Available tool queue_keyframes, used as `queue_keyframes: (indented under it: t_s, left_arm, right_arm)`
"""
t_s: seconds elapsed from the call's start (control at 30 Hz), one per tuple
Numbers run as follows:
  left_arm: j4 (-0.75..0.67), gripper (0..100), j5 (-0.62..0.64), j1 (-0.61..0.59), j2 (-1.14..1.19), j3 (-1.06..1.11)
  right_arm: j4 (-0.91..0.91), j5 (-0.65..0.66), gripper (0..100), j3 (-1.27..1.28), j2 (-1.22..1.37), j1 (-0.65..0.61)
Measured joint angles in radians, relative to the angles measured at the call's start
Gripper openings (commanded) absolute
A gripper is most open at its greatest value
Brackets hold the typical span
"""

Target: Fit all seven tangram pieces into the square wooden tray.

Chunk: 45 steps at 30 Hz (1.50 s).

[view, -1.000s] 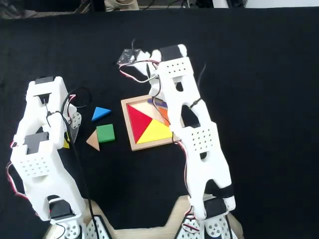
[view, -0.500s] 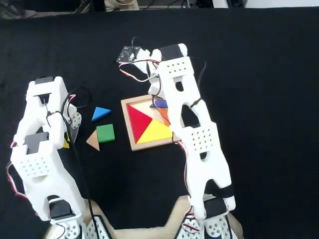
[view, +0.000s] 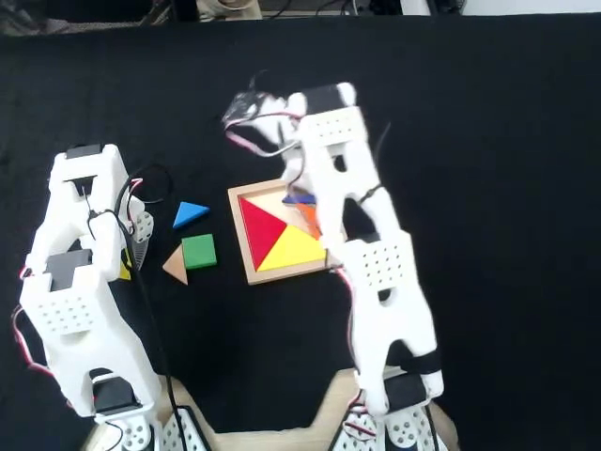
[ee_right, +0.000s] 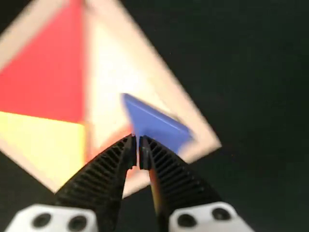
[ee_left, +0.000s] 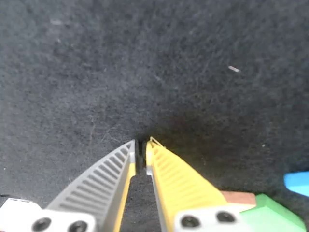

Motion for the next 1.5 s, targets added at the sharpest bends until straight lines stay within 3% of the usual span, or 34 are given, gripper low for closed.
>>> queue_keyframes:
  t_s: [0.13,0.67,0.9,1.07,1.27,1.5]
  left_arm:
    - [0.000,6,0.000,0.000,0.000,0.000]
    - [0.000,6,0.000,0.005,0.000,0.000]
    - [0.000,6,0.000,0.005,0.000,0.000]
    - [0.000,6,0.000,0.005,0.000,0.000]
    - [0.000,6,0.000,0.008,0.000,0.000]
    - [0.000,6,0.000,0.008,0.000,0.000]
  right_arm:
    - [0.000,0.000,1.0,0.054,0.000,-0.054]
    - [-0.127,0.000,1.0,0.054,0.025,-0.054]
    - [-0.077,0.000,1.0,-0.058,0.026,-0.054]
    - [-0.003,-0.081,1.0,-0.178,0.025,-0.054]
    - [0.000,-0.077,1.0,-0.006,0.026,-0.054]
    - [-0.002,-0.072,1.0,0.026,0.058,-0.003]
